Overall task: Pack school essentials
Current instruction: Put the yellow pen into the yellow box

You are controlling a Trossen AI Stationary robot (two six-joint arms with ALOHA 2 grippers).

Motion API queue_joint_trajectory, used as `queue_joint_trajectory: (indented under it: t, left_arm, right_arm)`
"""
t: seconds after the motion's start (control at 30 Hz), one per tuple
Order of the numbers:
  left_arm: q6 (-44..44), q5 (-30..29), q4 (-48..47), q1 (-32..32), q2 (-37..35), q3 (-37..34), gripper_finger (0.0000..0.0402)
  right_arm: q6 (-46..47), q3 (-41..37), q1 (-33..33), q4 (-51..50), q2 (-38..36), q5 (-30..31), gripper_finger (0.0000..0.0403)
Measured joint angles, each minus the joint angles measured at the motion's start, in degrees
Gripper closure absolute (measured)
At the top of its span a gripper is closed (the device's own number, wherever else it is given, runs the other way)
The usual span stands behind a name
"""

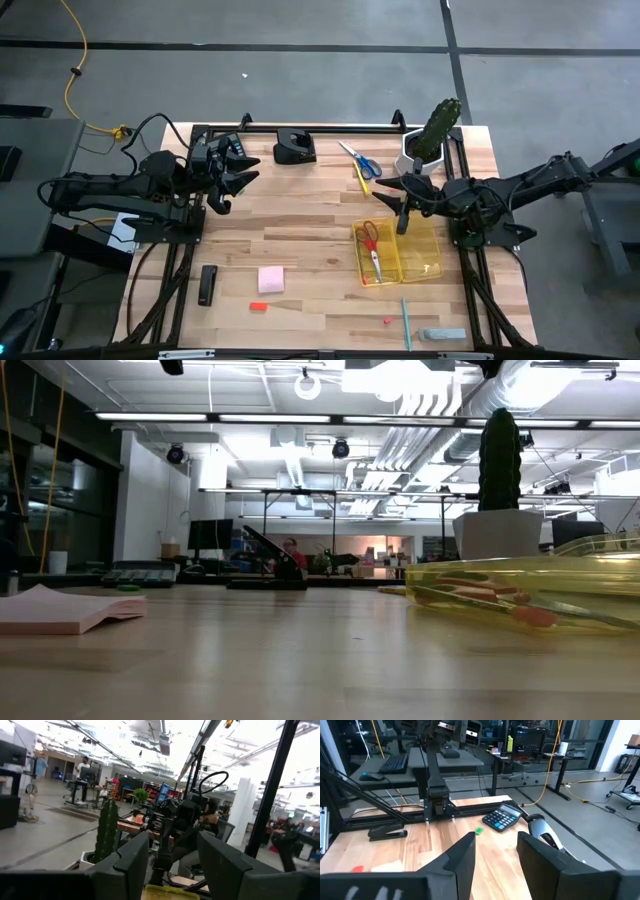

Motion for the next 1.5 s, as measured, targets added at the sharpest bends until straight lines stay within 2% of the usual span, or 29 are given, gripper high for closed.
queue_joint_trajectory:
  t: [0.17,0.47,0.8,0.97,1.1,1.27,1.5]
  left_arm:
    - [4.4,-0.5,-1.3,0.0,0.0,0.0,0.0245]
    - [9.3,-5.8,-1.7,0.0,0.0,0.0,0.0245]
    - [9.3,-2.8,-1.8,0.0,0.0,0.0,0.0245]
    - [3.6,-2.8,-1.7,0.0,0.0,0.0,0.0245]
    - [1.3,-2.8,-1.7,0.0,0.0,0.0,0.0245]
    - [1.7,-2.8,-1.7,0.0,0.0,0.0,0.0245]
    - [1.7,-2.8,-1.7,0.0,0.0,0.0,0.0245]
  right_arm:
    - [0.6,0.0,0.0,1.0,0.0,-1.6,0.0263]
    - [0.1,0.0,0.0,4.7,0.0,-3.0,0.0263]
    - [0.7,0.0,0.0,5.6,0.0,-3.0,0.0263]
    - [12.3,0.0,-0.6,6.1,0.5,-1.1,0.0263]
    - [21.5,0.0,-2.8,2.9,3.5,-0.7,0.0263]
    - [32.4,0.0,-7.5,-1.0,11.1,-3.5,0.0263]
    - [46.5,0.0,-16.8,-10.3,20.9,-10.3,0.0263]
